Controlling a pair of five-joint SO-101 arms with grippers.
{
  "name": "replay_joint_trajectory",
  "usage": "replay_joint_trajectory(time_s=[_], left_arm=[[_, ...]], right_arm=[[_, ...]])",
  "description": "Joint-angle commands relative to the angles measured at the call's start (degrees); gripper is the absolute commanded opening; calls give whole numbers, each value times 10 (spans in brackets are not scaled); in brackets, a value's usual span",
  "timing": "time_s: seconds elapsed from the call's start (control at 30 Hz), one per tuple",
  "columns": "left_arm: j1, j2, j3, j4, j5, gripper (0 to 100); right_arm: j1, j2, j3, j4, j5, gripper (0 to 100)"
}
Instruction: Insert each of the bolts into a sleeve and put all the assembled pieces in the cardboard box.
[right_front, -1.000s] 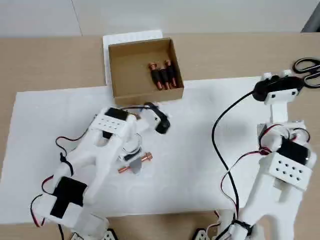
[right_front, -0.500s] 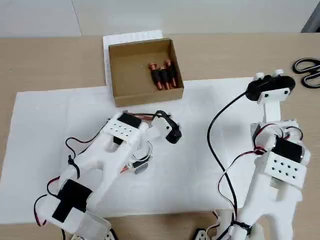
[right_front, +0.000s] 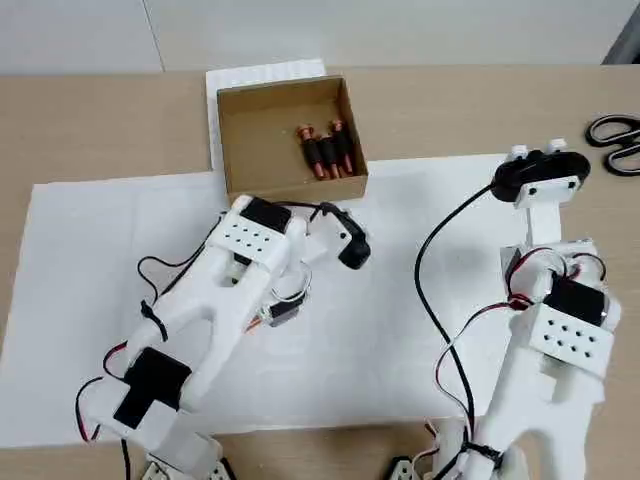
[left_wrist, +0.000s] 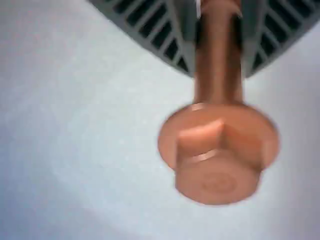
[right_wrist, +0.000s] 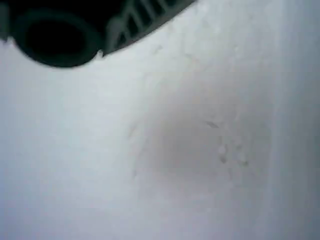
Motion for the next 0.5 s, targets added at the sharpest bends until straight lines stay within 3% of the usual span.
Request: replay_joint_trajectory(time_s=[0.0,0.37,0.47], left_arm=[[4,-8,-36,5,13,8],[35,-95,-364,33,46,8],[34,-128,-390,28,47,8]], right_arm=[[-4,-16,-4,-9,-10,4],[-5,-21,-7,-60,-152,4],[-16,-22,-7,-91,-178,4]])
